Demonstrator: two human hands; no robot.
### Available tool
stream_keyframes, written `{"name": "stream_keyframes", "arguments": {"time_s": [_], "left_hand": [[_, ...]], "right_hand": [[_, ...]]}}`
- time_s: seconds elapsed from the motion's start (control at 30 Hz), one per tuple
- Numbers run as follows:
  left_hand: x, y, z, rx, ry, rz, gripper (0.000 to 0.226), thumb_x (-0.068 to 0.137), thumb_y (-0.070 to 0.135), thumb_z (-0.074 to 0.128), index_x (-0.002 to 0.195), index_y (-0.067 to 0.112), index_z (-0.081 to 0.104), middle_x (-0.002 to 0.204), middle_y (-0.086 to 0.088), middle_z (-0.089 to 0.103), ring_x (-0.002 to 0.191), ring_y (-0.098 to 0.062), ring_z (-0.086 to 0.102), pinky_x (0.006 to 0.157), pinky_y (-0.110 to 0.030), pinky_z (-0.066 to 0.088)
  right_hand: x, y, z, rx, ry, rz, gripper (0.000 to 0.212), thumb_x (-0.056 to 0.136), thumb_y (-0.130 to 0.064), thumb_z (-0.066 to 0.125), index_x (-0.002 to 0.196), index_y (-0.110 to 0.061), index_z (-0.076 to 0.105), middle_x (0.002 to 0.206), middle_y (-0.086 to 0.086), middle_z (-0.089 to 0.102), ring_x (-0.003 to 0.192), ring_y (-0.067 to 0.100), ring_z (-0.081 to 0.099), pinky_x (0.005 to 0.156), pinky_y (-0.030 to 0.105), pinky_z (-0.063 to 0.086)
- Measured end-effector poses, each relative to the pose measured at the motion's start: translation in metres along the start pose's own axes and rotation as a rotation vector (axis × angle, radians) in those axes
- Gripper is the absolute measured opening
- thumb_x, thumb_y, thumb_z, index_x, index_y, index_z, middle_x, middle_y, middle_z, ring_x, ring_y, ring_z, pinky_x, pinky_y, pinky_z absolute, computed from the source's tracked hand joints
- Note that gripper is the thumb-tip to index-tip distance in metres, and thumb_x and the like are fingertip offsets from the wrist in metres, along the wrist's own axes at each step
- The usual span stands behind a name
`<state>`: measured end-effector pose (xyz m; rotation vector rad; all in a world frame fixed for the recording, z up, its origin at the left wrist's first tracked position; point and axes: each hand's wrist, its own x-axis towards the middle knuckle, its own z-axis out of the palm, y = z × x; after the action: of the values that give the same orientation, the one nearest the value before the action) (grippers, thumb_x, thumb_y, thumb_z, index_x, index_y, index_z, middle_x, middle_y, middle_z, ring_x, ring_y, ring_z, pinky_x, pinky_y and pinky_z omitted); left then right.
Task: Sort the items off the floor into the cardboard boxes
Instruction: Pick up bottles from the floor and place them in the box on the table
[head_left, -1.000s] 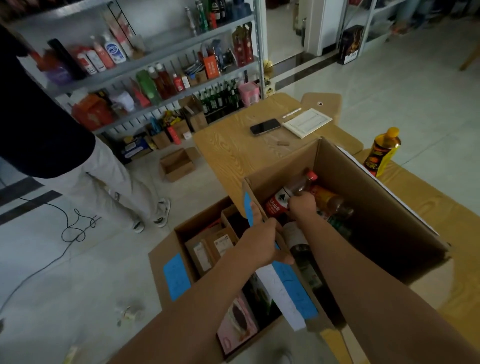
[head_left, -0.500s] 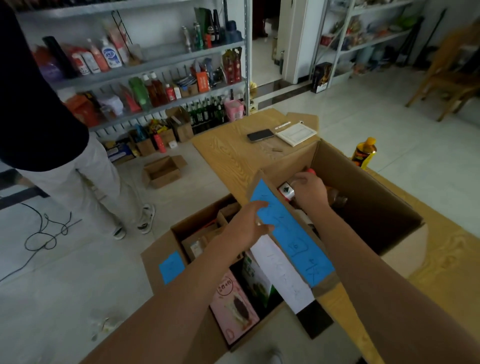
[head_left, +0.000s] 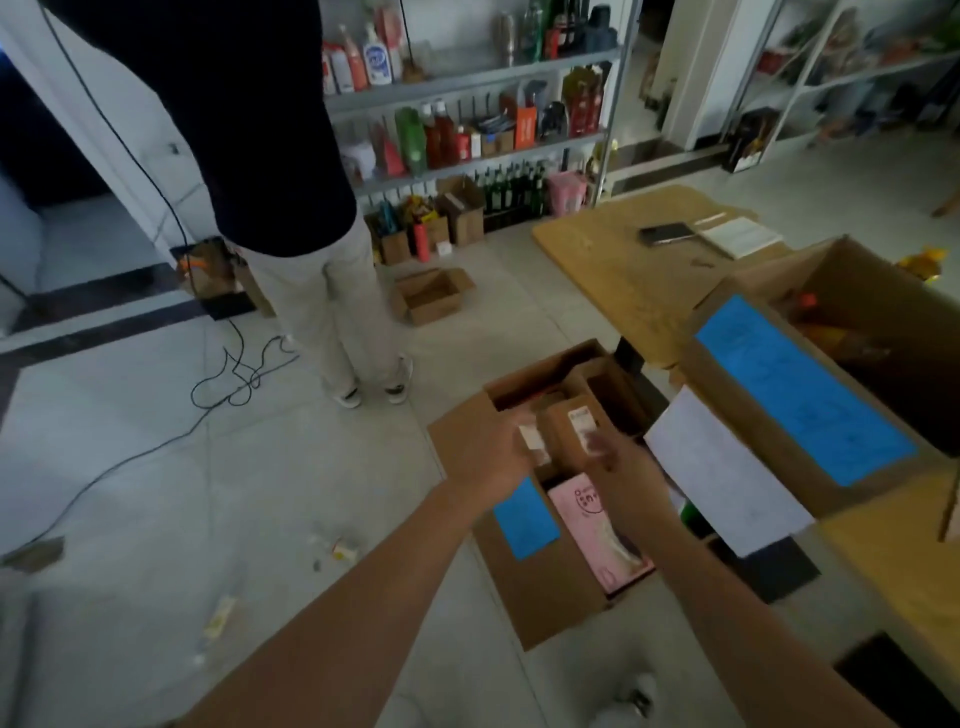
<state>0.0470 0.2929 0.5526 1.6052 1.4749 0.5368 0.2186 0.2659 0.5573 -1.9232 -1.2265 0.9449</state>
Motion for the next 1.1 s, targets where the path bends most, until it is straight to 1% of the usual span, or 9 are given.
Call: {"name": "stream_keyframes", "arguments": {"time_s": [0.03, 0.17, 0.27, 0.37, 0.5, 0.57, 0.7, 0.83, 1.1], "left_hand": [[-0.007, -0.016, -0.004, -0.012, 0.001, -0.036, 0.039, 0.091, 0.016, 0.061, 0.127, 0.027, 0.052, 0.125, 0.003, 0.053, 0.116, -0.02, 0.053, 0.085, -0.017, 0.042], [-0.034, -0.077, -0.011, -0.032, 0.06, -0.181, 0.042, 0.092, 0.016, 0.057, 0.133, 0.02, 0.051, 0.135, -0.004, 0.049, 0.103, -0.011, 0.055, 0.077, -0.011, 0.036], [-0.052, -0.116, -0.018, -0.083, 0.105, -0.259, 0.039, 0.091, 0.014, 0.058, 0.13, 0.016, 0.055, 0.134, -0.003, 0.05, 0.105, -0.014, 0.057, 0.083, -0.015, 0.037], [-0.074, -0.154, -0.025, -0.125, 0.117, -0.385, 0.044, 0.092, 0.014, 0.057, 0.136, 0.015, 0.049, 0.142, -0.005, 0.044, 0.117, -0.018, 0.054, 0.091, -0.013, 0.037], [-0.098, -0.191, -0.035, -0.2, 0.24, -0.554, 0.043, 0.092, 0.017, 0.059, 0.134, 0.019, 0.049, 0.135, -0.01, 0.051, 0.11, -0.019, 0.058, 0.085, -0.018, 0.042], [-0.102, -0.211, -0.036, -0.237, 0.29, -0.654, 0.045, 0.092, 0.019, 0.06, 0.134, 0.024, 0.047, 0.129, -0.014, 0.055, 0.099, -0.018, 0.061, 0.078, -0.024, 0.049], [-0.092, -0.261, -0.025, -0.302, 0.335, -0.782, 0.045, 0.091, 0.023, 0.059, 0.133, 0.032, 0.046, 0.124, -0.01, 0.056, 0.072, -0.009, 0.055, 0.052, -0.012, 0.044], [-0.054, -0.319, 0.009, -0.374, 0.296, -0.81, 0.048, 0.092, 0.02, 0.057, 0.136, 0.03, 0.043, 0.142, -0.003, 0.046, 0.099, -0.017, 0.059, 0.077, -0.024, 0.044], [0.026, -0.452, 0.131, -0.469, 0.159, -0.737, 0.065, 0.094, 0.016, 0.053, 0.147, 0.035, 0.02, 0.15, -0.001, 0.037, 0.094, -0.01, 0.061, 0.086, -0.033, 0.052]], "right_hand": [[-0.013, 0.004, 0.017, -0.02, 0.175, 0.078, 0.029, 0.104, -0.027, 0.034, 0.11, -0.021, 0.061, 0.101, -0.013, 0.063, 0.085, -0.004, 0.056, 0.065, 0.002, 0.047], [-0.048, 0.055, 0.082, -0.175, -0.3, 0.002, 0.033, 0.095, -0.004, 0.057, 0.128, -0.001, 0.056, 0.122, 0.015, 0.059, 0.098, 0.014, 0.054, 0.068, -0.002, 0.038], [-0.036, 0.063, 0.105, -0.09, -0.354, 0.032, 0.021, 0.098, -0.001, 0.049, 0.115, -0.01, 0.06, 0.107, 0.009, 0.06, 0.096, 0.023, 0.058, 0.072, 0.011, 0.044], [-0.016, 0.07, 0.138, -0.264, -0.519, 0.027, 0.019, 0.098, -0.016, 0.051, 0.11, -0.03, 0.054, 0.101, -0.006, 0.059, 0.093, 0.015, 0.057, 0.081, 0.025, 0.048], [0.008, 0.083, 0.192, -0.297, -0.532, 0.032, 0.025, 0.095, -0.015, 0.057, 0.119, -0.01, 0.062, 0.115, 0.013, 0.065, 0.104, 0.028, 0.062, 0.093, 0.04, 0.049], [0.022, 0.097, 0.214, -0.332, -0.627, 0.103, 0.031, 0.097, -0.019, 0.055, 0.126, -0.011, 0.058, 0.116, 0.012, 0.064, 0.102, 0.029, 0.063, 0.085, 0.039, 0.053], [0.056, 0.139, 0.245, -0.322, -0.678, 0.317, 0.027, 0.098, -0.024, 0.053, 0.123, -0.017, 0.058, 0.106, 0.012, 0.064, 0.088, 0.028, 0.064, 0.067, 0.039, 0.058], [0.086, 0.185, 0.294, -0.224, -0.666, 0.413, 0.023, 0.1, -0.027, 0.049, 0.118, -0.018, 0.059, 0.088, 0.005, 0.064, 0.071, 0.017, 0.062, 0.056, 0.027, 0.052], [0.149, 0.341, 0.425, -0.164, -0.729, 0.587, 0.015, 0.103, -0.023, 0.043, 0.108, -0.015, 0.055, 0.095, 0.01, 0.065, 0.082, 0.021, 0.063, 0.069, 0.029, 0.051]]}}
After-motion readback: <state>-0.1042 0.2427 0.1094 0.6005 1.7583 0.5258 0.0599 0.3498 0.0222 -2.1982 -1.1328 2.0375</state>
